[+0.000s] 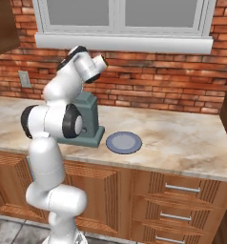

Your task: Add butter and sugar cubes to the stand mixer bowl and then turn on the stand mixer to begin making frosting.

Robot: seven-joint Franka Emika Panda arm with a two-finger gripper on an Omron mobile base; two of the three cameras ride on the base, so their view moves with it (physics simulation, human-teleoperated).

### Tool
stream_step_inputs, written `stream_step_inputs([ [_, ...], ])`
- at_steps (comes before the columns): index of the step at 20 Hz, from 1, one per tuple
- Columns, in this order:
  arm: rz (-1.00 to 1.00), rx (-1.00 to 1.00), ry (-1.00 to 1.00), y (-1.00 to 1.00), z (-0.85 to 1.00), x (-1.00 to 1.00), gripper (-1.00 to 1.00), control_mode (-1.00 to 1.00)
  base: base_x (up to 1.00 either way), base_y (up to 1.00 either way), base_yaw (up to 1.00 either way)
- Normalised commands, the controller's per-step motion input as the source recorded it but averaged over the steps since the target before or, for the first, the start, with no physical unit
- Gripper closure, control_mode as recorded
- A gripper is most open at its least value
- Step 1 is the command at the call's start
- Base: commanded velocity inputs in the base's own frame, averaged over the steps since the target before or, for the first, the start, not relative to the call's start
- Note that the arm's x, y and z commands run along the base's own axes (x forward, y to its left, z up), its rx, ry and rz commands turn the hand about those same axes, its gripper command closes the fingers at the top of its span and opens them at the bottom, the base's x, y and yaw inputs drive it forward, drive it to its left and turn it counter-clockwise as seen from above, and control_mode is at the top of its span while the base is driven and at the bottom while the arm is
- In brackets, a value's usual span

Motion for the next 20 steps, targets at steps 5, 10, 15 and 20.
stream_step_inputs([
  [5, -0.22, -0.37, 0.00, 0.27, -0.92, -0.01, -1.00, -1.00, 0.00, 0.00, 0.00],
  [10, -0.07, -0.14, -0.06, -0.37, -0.26, -0.73, -1.00, -1.00, 0.00, 0.00, 0.00],
  [15, 0.16, -0.01, -0.29, -0.49, 0.15, -1.00, -1.00, -1.00, 0.00, 0.00, 0.00],
  [20, 0.33, -0.06, -0.36, -0.09, 0.37, -1.00, -1.00, -1.00, 0.00, 0.00, 0.00],
])
